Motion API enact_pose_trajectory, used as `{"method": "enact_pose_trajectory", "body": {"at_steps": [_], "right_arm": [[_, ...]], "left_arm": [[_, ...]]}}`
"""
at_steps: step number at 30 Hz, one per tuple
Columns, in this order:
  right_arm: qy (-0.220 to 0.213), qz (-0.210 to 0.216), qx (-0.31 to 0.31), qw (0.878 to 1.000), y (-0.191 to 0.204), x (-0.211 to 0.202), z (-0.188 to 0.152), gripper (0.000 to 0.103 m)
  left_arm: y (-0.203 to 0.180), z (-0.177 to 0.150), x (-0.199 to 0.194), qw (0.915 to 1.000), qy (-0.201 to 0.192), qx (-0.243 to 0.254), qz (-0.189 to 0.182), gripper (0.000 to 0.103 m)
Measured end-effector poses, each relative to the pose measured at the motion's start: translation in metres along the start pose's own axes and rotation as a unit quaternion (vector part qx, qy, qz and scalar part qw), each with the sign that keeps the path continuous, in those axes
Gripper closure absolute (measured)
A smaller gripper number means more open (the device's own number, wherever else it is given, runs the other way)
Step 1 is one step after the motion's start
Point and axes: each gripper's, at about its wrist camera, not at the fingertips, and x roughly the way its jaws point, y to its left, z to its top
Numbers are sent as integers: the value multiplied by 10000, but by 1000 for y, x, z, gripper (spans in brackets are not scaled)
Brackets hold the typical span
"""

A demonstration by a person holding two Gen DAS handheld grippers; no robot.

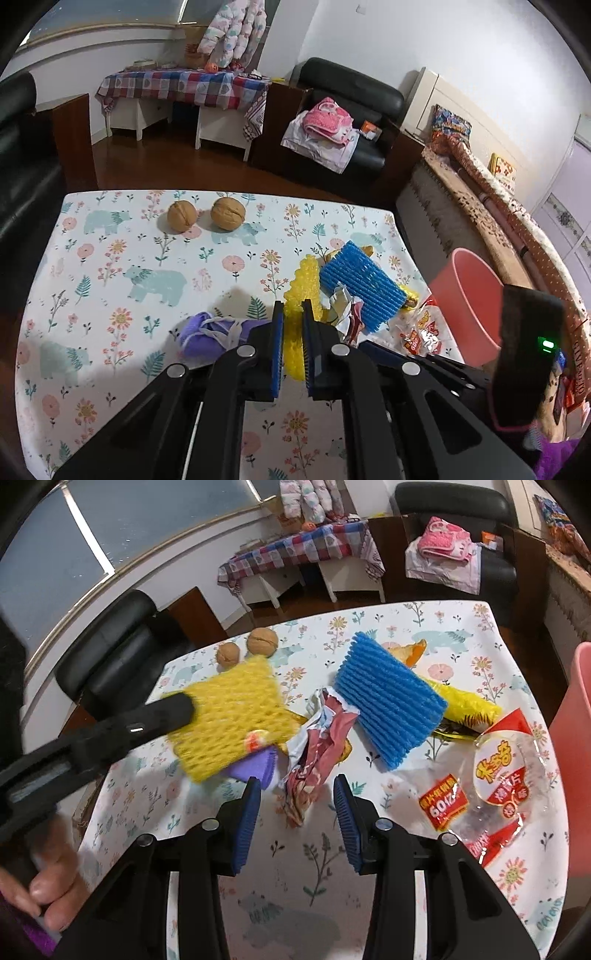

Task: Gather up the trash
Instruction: 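Grasp the yellow foam net with the left gripper while the right gripper grasps a pink-silver wrapper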

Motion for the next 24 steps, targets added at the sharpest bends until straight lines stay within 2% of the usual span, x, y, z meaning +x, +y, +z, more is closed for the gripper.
{"method": "enact_pose_trajectory", "body": {"at_steps": [7,9,12,24], "right_arm": [[25,-126,114,9999,2,11,0,63],[66,-170,48,9998,3,13,-2,77],[101,-117,3,9999,2,10,-4,84],[-139,67,-241,9996,2,-40,-18,87]], "left_arm": [[7,-4,-19,9999,-74,-130,-5,95],[9,-5,-23,9999,-98,-138,-1,95],[8,-8,-29,9998,-137,-159,-10,95],[0,-15,-52,9993,-297,-236,5,95]]}}
